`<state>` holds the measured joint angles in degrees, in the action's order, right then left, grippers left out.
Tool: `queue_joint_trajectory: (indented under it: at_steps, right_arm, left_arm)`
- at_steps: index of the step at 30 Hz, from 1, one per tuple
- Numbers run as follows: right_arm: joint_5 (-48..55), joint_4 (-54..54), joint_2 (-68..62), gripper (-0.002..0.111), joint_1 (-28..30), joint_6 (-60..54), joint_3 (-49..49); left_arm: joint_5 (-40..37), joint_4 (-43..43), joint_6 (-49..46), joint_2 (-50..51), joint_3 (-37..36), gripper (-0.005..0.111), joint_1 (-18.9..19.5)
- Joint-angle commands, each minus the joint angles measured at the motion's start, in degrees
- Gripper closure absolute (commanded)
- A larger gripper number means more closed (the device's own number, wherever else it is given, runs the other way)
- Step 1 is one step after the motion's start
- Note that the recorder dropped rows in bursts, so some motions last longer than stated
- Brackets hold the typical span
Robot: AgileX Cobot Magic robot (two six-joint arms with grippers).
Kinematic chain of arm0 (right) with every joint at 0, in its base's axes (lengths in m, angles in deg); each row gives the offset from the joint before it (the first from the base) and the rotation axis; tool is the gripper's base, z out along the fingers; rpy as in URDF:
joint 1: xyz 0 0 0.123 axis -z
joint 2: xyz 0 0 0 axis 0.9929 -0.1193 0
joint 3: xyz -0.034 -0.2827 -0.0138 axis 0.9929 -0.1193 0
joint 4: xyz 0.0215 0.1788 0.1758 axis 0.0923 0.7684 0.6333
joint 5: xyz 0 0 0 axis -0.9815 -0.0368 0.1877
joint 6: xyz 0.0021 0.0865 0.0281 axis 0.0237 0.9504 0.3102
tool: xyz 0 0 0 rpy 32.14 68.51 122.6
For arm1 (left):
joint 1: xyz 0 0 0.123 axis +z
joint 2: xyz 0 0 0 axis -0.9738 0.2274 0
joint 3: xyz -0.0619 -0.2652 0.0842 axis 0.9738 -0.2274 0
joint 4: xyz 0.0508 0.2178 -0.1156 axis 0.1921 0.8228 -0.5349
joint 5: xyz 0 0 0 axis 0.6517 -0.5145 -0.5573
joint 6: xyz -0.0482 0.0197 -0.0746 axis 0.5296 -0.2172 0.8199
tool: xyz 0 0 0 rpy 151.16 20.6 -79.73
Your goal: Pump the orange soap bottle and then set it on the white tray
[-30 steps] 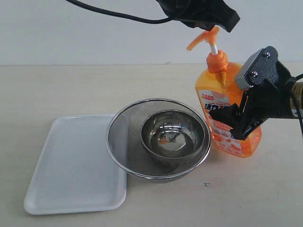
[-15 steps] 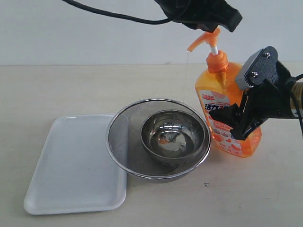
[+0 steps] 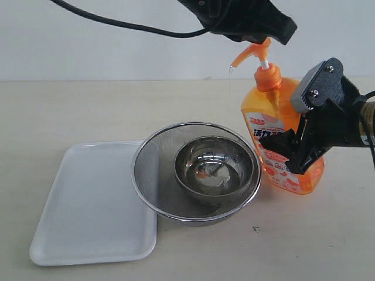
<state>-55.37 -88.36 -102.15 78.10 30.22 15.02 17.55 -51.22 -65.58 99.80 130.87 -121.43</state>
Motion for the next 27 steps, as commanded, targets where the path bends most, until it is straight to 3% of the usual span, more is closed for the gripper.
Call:
queue_joint_trajectory:
  at_steps: [1, 27]
  right_arm:
    - [1.1, 0.2, -0.3, 0.108, -0.2, 0.3, -0.5]
    - [1.1, 0.2, -0.3, 0.108, -0.2, 0.3, -0.5]
  left_arm:
    - [-8.3, -1.6, -0.1, 3.3, -4.6, 0.102, -0.7]
    - [-8.0, -3.0, -0.1, 6.5, -5.7, 0.102, -0.7]
